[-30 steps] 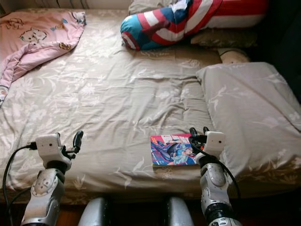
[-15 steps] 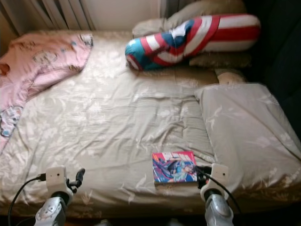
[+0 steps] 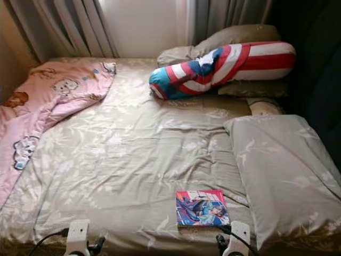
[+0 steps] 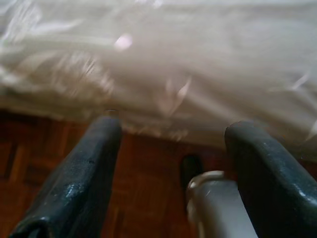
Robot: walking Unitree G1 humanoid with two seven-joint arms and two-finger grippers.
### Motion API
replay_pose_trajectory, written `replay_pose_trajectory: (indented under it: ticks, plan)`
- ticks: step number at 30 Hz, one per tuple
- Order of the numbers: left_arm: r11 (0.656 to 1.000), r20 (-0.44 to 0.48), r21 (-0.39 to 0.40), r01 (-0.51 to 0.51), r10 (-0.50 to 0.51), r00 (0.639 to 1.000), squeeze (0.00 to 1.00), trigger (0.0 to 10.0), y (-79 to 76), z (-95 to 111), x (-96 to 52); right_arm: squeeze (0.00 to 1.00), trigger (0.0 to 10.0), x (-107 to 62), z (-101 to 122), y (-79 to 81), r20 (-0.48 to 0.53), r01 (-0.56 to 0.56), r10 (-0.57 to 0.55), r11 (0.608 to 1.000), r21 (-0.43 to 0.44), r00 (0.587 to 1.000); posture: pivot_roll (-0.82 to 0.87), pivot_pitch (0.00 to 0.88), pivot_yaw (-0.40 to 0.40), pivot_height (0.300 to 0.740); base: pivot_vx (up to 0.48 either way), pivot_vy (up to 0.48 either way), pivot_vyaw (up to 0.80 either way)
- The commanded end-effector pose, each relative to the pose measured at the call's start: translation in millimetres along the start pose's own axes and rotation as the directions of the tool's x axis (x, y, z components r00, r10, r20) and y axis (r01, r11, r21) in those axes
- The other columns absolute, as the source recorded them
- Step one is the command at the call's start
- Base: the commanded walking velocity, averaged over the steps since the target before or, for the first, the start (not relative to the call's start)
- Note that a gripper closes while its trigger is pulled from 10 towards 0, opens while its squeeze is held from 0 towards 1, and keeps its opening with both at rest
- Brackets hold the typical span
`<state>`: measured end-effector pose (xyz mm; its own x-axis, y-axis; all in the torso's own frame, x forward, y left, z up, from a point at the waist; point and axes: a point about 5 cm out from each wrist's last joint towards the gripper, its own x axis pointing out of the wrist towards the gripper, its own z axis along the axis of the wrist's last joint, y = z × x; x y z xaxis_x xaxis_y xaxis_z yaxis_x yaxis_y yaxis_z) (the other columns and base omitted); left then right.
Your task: Clean up the room
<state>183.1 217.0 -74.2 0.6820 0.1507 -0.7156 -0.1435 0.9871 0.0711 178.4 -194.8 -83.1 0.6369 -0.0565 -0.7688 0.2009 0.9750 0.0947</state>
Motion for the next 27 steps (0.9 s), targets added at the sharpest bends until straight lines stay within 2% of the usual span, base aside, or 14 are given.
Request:
replay_pose_trajectory:
  ticks: [1,5,7,12,15,22,27]
  plan:
    - [1.000,-0.027,-0.010,-0.029,0.028,0.999,0.00,10.0,7.2,-8.4,-2.7,0.00,10.0,-1.7,-8.6,0.1,-0.039,-0.007,0.006,1.000,-0.026,0.999,-0.05,0.012,0.013,0.740,0.000,0.000,0.00]
    - [0.999,-0.043,-0.016,-0.035,0.035,0.998,0.00,10.0,10.8,-12.3,-3.9,0.00,10.0,-2.1,-10.7,0.8,-0.044,-0.010,0.009,1.000,-0.021,0.999,-0.05,0.007,0.016,0.740,0.000,0.000,0.00]
    - [0.999,-0.058,-0.014,-0.035,0.034,0.998,0.00,10.0,13.7,-15.7,-5.0,0.00,10.0,-2.2,-10.2,1.0,-0.040,-0.018,0.016,0.999,-0.050,0.999,-0.05,0.003,0.017,0.740,0.000,0.000,0.00]
    - [0.999,-0.077,-0.012,-0.033,0.032,0.996,0.00,10.0,14.9,-18.7,-5.7,0.00,10.0,-2.0,-10.4,2.8,-0.043,-0.025,0.022,0.997,-0.077,0.999,-0.05,0.001,0.014,0.740,0.000,0.000,0.65]
    - [0.999,-0.080,-0.014,-0.032,0.031,0.996,0.00,10.0,13.9,-18.4,-5.3,0.00,10.0,-1.7,-10.2,3.7,-0.046,-0.023,0.020,0.998,-0.062,0.999,-0.05,0.019,0.010,0.740,0.000,0.000,0.70]
    - [0.999,-0.098,-0.031,-0.039,0.035,0.995,0.00,10.0,14.7,-19.5,-5.2,0.00,10.0,-0.9,-7.5,3.4,-0.035,-0.001,0.000,1.000,-0.020,0.999,-0.04,0.066,0.003,0.740,0.000,0.000,0.00]
    - [0.998,-0.113,-0.029,-0.048,0.044,0.993,0.00,10.0,22.3,-21.6,-6.4,0.00,10.0,-0.7,-6.9,4.3,-0.033,-0.008,0.007,1.000,-0.019,0.999,-0.04,0.086,0.004,0.740,0.000,0.307,0.00]
